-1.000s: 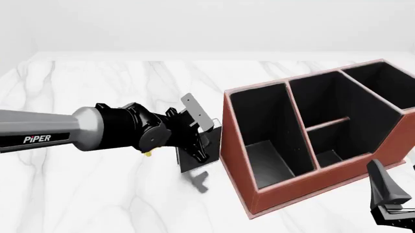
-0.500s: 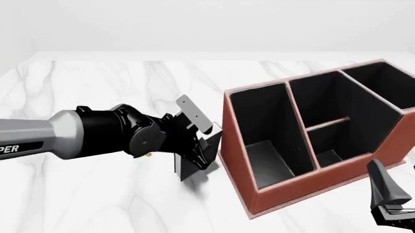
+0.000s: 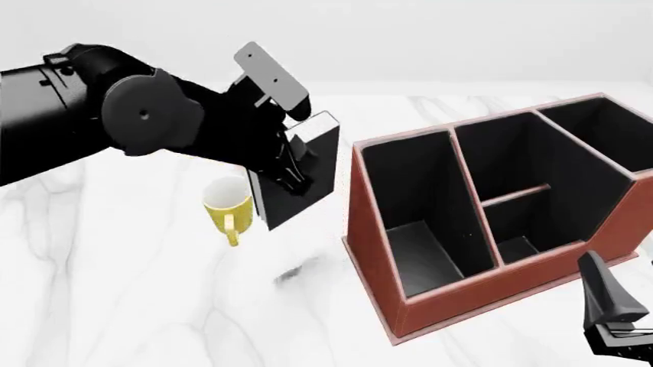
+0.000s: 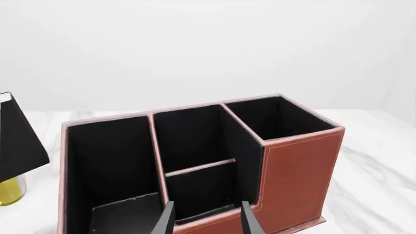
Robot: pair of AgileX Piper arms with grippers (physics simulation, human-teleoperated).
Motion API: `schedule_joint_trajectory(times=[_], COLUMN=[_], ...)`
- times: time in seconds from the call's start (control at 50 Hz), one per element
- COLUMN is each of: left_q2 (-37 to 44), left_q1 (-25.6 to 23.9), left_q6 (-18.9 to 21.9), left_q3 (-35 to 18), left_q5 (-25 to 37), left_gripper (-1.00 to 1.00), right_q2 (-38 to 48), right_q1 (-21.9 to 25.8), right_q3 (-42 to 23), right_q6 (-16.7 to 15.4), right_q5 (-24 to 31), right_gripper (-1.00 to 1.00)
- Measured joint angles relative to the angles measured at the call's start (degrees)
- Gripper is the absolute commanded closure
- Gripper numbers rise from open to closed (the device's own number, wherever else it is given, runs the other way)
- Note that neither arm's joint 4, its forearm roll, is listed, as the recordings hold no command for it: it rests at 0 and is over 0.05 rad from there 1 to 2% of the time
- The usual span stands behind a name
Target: Pick up the book and place it in the back compartment of the caddy.
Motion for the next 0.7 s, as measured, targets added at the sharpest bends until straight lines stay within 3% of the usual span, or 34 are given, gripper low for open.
schedule_joint_trajectory(times=[0.16,0.4,0.7], left_q2=[-0.43,4.31,13.43], left_q1=[0.23,-3.82,-10.75], left_q6=[3.47,6.96,8.11], left_q3=[-13.38,-33.6,-48.22], left_q5=[8.42,17.23,18.6], left_gripper=[1.0,1.0,1.0], right_q2=[-0.04,0.17,0.14], right_q1=[0.04,0.1,0.12], right_q3=[-0.01,-0.01,0.02], right_q6=[0.0,0.03,-0.04], right_q5=[0.03,-0.2,-0.18], right_gripper=[-1.0,-1.0,-1.0])
